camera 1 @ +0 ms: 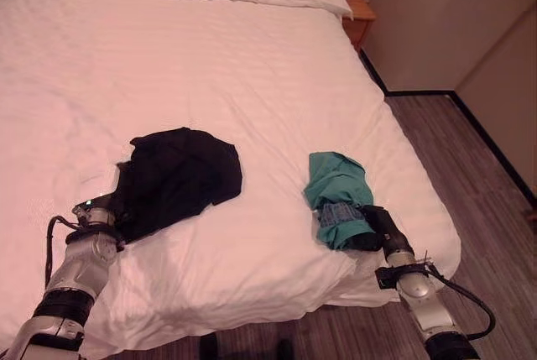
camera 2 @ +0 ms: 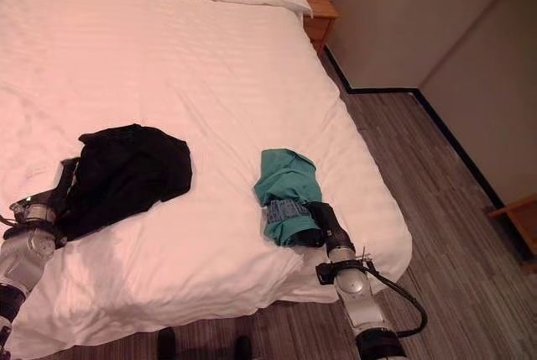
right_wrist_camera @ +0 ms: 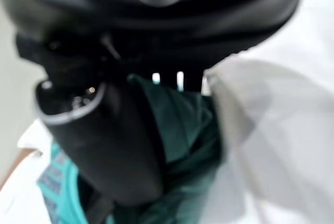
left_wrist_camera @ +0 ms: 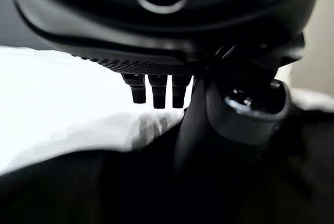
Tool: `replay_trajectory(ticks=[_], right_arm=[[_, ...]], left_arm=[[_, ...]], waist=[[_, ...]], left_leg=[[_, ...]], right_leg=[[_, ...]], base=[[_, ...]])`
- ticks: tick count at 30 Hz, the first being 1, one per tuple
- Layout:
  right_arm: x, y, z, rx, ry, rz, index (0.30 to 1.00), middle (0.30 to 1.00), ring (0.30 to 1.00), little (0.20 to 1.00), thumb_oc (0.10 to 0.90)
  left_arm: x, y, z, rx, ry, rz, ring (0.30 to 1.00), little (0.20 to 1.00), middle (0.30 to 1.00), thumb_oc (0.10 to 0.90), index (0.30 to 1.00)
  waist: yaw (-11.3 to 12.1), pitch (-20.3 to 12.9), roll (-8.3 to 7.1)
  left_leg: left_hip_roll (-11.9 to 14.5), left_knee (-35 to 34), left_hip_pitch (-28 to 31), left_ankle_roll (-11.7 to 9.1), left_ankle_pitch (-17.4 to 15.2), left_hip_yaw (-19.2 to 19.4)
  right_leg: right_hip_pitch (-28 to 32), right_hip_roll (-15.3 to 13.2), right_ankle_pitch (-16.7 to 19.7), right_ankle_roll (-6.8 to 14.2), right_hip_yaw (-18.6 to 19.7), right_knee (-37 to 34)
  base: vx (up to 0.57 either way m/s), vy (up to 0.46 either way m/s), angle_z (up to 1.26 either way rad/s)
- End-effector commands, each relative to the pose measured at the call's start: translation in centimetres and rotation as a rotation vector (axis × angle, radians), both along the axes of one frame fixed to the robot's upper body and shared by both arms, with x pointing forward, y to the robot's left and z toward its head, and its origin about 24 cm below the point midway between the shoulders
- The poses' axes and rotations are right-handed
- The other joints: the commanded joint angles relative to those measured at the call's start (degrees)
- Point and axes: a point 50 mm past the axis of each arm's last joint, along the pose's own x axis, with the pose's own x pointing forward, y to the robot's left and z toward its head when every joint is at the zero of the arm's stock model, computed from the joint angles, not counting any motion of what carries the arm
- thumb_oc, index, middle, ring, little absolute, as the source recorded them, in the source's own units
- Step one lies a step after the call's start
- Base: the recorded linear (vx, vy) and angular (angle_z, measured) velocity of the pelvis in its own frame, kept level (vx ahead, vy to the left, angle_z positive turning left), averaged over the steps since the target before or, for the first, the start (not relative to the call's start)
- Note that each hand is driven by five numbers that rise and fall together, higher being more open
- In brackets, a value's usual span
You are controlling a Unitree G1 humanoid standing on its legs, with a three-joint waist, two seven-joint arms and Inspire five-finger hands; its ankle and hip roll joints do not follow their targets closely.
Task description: Pick up bed clothes into laundry basket.
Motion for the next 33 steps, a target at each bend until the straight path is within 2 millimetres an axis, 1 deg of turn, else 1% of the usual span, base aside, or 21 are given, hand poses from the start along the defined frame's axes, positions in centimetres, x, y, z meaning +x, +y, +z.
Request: replay_trajectory(ticks=[1, 2, 4, 5, 6, 9, 11, 13, 15, 17, 19, 21, 22, 24, 25, 26, 27, 29, 30, 32, 33], right_arm=[[-6.2, -4.5, -4.1, -0.134, 0.297, -0.049, 0.300, 0.300, 0.300, 0.300, 0.400], [-6.3, -4.5, -4.1, -0.133, 0.297, -0.050, 0.300, 0.300, 0.300, 0.300, 0.400], [-6.2, -4.1, -4.3, -0.117, 0.299, -0.042, 0.300, 0.300, 0.300, 0.300, 0.400], [-6.2, -4.1, -4.3, -0.117, 0.299, -0.043, 0.300, 0.300, 0.300, 0.300, 0.400], [-6.2, -3.9, -4.5, -0.113, 0.301, -0.043, 0.300, 0.300, 0.300, 0.300, 0.400], [-6.2, -3.8, -4.6, -0.108, 0.301, -0.047, 0.300, 0.300, 0.300, 0.300, 0.400], [-6.1, -3.7, -4.7, -0.097, 0.299, -0.053, 0.300, 0.300, 0.300, 0.300, 0.400], [-6.1, -3.7, -4.8, -0.092, 0.300, -0.056, 0.300, 0.300, 0.300, 0.300, 0.400], [-6.1, -3.8, -5.0, -0.081, 0.301, -0.079, 0.300, 0.300, 0.300, 0.300, 0.400], [-6.1, -3.8, -5.1, -0.079, 0.305, -0.084, 0.300, 0.300, 0.300, 0.300, 0.400], [-5.9, -4.4, -4.8, -0.086, 0.291, -0.109, 0.300, 0.300, 0.300, 0.300, 0.400], [-5.8, -4.5, -4.7, -0.089, 0.287, -0.115, 0.300, 0.300, 0.300, 0.300, 0.400], [-5.9, -5.2, -4.4, -0.092, 0.268, -0.154, 0.300, 0.300, 0.300, 0.300, 0.400], [-6.0, -5.5, -4.4, -0.100, 0.265, -0.171, 0.300, 0.300, 0.300, 0.300, 0.400], [-6.0, -5.7, -4.3, -0.110, 0.258, -0.189, 0.300, 0.300, 0.300, 0.300, 0.400], [-5.9, -6.1, -3.9, -0.119, 0.237, -0.218, 0.300, 0.300, 0.300, 0.300, 0.400], [-6.0, -6.1, -4.0, -0.122, 0.240, -0.215, 0.300, 0.300, 0.300, 0.300, 0.400], [-5.5, -7.3, -2.9, -0.146, 0.188, -0.267, 0.300, 0.300, 0.300, 0.300, 0.400], [-5.5, -7.3, -2.9, -0.149, 0.189, -0.267, 0.300, 0.300, 0.300, 0.300, 0.400], [-5.1, -9.2, -1.2, -0.200, 0.126, -0.331, 0.300, 0.300, 0.300, 0.300, 0.400], [-5.2, -9.2, -1.2, -0.202, 0.125, -0.332, 0.300, 0.300, 0.300, 0.300, 0.400]], left_arm=[[2.4, -0.8, 1.8, 0.067, -0.036, -0.030, 0.300, 0.300, 0.300, 0.400, 0.300], [2.5, -0.9, 1.8, 0.068, -0.035, -0.032, 0.300, 0.300, 0.300, 0.400, 0.300], [2.9, -3.3, 0.4, 0.069, 0.027, -0.136, 0.300, 0.300, 0.300, 0.400, 0.300], [2.9, -3.3, 0.4, 0.069, 0.027, -0.137, 0.300, 0.300, 0.300, 0.400, 0.300], [3.4, -5.0, 0.3, 0.045, 0.019, -0.198, 0.300, 0.300, 0.300, 0.400, 0.300], [3.8, -6.6, 0.7, 0.009, -0.024, -0.252, 0.300, 0.300, 0.300, 0.400, 0.300], [4.6, -8.7, 4.0, -0.037, -0.213, -0.349, 0.300, 0.300, 0.300, 0.400, 0.300], [4.6, -9.1, 4.7, -0.051, -0.260, -0.373, 0.300, 0.300, 0.300, 0.400, 0.300], [4.3, -9.9, 9.3, -0.086, -0.485, -0.448, 0.300, 0.300, 0.300, 0.400, 0.300], [3.9, -9.8, 10.3, -0.099, -0.536, -0.459, 0.300, 0.300, 0.300, 0.400, 0.300], [2.1, -9.4, 13.2, -0.200, -0.717, -0.505, 0.300, 0.300, 0.300, 0.400, 0.300], [1.3, -9.3, 13.5, -0.236, -0.749, -0.514, 0.300, 0.300, 0.300, 0.400, 0.300], [-0.8, -8.6, 13.6, -0.305, -0.806, -0.528, 0.300, 0.300, 0.300, 0.400, 0.300], [-2.3, -8.0, 12.8, -0.342, -0.811, -0.507, 0.300, 0.300, 0.300, 0.400, 0.300], [-3.7, -7.3, 11.5, -0.392, -0.801, -0.471, 0.300, 0.300, 0.300, 0.400, 0.300], [-6.1, -6.3, 8.9, -0.485, -0.770, -0.387, 0.300, 0.300, 0.300, 0.400, 0.300], [-6.3, -6.3, 8.8, -0.487, -0.768, -0.384, 0.300, 0.300, 0.300, 0.400, 0.300], [-9.4, -5.0, 5.1, -0.605, -0.710, -0.234, 0.300, 0.300, 0.300, 0.400, 0.300], [-9.5, -5.0, 5.1, -0.608, -0.710, -0.233, 0.300, 0.300, 0.300, 0.400, 0.300], [-11.1, -4.3, 2.0, -0.734, -0.654, -0.104, 0.300, 0.300, 0.300, 0.400, 0.300], [-11.1, -4.3, 2.0, -0.737, -0.653, -0.104, 0.300, 0.300, 0.300, 0.400, 0.300]], waist=[[-0.1, -1.1, 4.76], [0.0, -1.1, 4.75], [0.1, -1.1, 4.59], [0.1, -1.1, 4.59], [0.2, -1.0, 4.61], [0.4, -1.0, 4.63], [0.9, -1.1, 4.75], [1.0, -1.1, 4.73], [2.3, -1.7, 5.02], [2.5, -1.9, 5.09], [4.3, -2.6, 5.43], [4.8, -2.7, 5.54], [6.6, -2.8, 5.89], [7.4, -3.0, 6.24], [8.5, -3.1, 6.44], [10.5, -2.9, 6.67], [10.4, -3.0, 6.80], [13.7, -1.7, 7.22], [13.6, -1.8, 7.34], [16.3, 0.3, 7.17], [16.2, 0.3, 7.24]], left_leg=[[5.4, 0.2, 4.3, -2.7, -6.3, -0.5], [5.4, 0.2, 4.3, -2.7, -6.3, -0.5], [5.5, 0.2, 4.2, -2.6, -6.3, -0.4], [5.5, 0.2, 4.2, -2.6, -6.3, -0.4], [5.5, 0.2, 4.2, -2.6, -6.3, -0.6], [5.5, 0.2, 4.4, -2.6, -6.3, -0.7], [5.3, 0.2, 4.7, -2.7, -6.1, -0.9], [5.3, 0.2, 4.9, -2.7, -6.1, -1.1], [5.0, 0.2, 5.3, -2.8, -6.0, -1.6], [5.0, 0.2, 5.4, -2.9, -6.0, -1.7], [4.7, 0.2, 5.8, -3.0, -5.8, -2.4], [4.7, 0.2, 6.0, -3.0, -5.7, -2.8], [4.5, 0.2, 6.2, -3.1, -5.5, -3.8], [4.5, 0.2, 6.5, -3.1, -5.5, -4.4], [4.6, 0.2, 6.5, -3.2, -5.4, -4.8], [4.7, 0.2, 6.4, -3.1, -5.0, -5.5], [4.8, 0.2, 6.4, -3.1, -5.0, -5.5], [4.5, 0.2, 5.2, -2.7, -3.5, -7.1], [4.5, 0.2, 5.2, -2.7, -3.5, -7.1], [3.4, 0.2, 3.4, -2.0, -2.4, -9.4], [3.3, 0.2, 3.3, -1.9, -2.3, -9.5]], right_leg=[[-5.4, -3.3, 1.2, 5.9, -0.5, 0.1], [-5.5, -3.3, 1.2, 5.9, -0.5, 0.1], [-5.6, -3.0, 1.1, 5.7, -0.5, 0.1], [-5.6, -3.0, 1.1, 5.7, -0.5, 0.1], [-5.3, -2.9, 0.9, 5.6, -0.6, 0.1], [-4.9, -2.9, 0.8, 5.5, -0.9, 0.1], [-4.2, -3.0, 0.7, 5.3, -1.4, 0.1], [-3.9, -3.1, 0.7, 5.3, -1.5, 0.1], [-3.0, -3.4, 0.7, 5.3, -2.2, 0.1], [-2.7, -3.5, 0.7, 5.3, -2.5, 0.1], [-1.5, -3.9, 0.5, 5.3, -3.5, 0.1], [-1.1, -4.0, 0.5, 5.2, -3.9, 0.1], [-0.3, -4.1, 0.3, 5.1, -4.7, 0.1], [0.1, -4.1, 0.2, 5.0, -5.2, 0.1], [0.5, -4.1, 0.0, 4.8, -5.6, 0.1], [0.8, -3.7, -0.3, 4.4, -6.2, 0.1], [0.9, -3.6, -0.3, 4.3, -6.2, 0.1], [0.5, -2.9, -0.6, 3.7, -7.1, 0.1], [0.5, -2.9, -0.6, 3.7, -7.1, 0.1], [-0.3, -3.0, -0.1, 3.6, -7.9, 0.1], [-0.3, -3.0, -0.2, 3.6, -8.0, 0.1]], base=[[0.00, 0.000, 0.00], [-0.04, -0.013, -0.02], [-0.03, 0.000, -0.03], [0.00, 0.000, 0.00], [0.00, 0.000, 0.00], [0.00, 0.000, 0.00], [0.00, 0.000, 0.00], [0.00, 0.000, 0.00], [-0.01, -0.009, 0.06], [0.00, -0.009, 0.10], [0.01, -0.006, 0.11], [0.00, -0.004, 0.04], [0.00, -0.008, 0.12], [-0.01, -0.013, 0.21], [-0.01, -0.022, 0.23], [-0.01, -0.016, 0.18], [-0.04, -0.011, 0.13], [-0.11, 0.002, 0.22], [-0.16, 0.003, 0.25], [-0.21, 0.001, 0.46], [-0.22, 0.005, 0.60]])
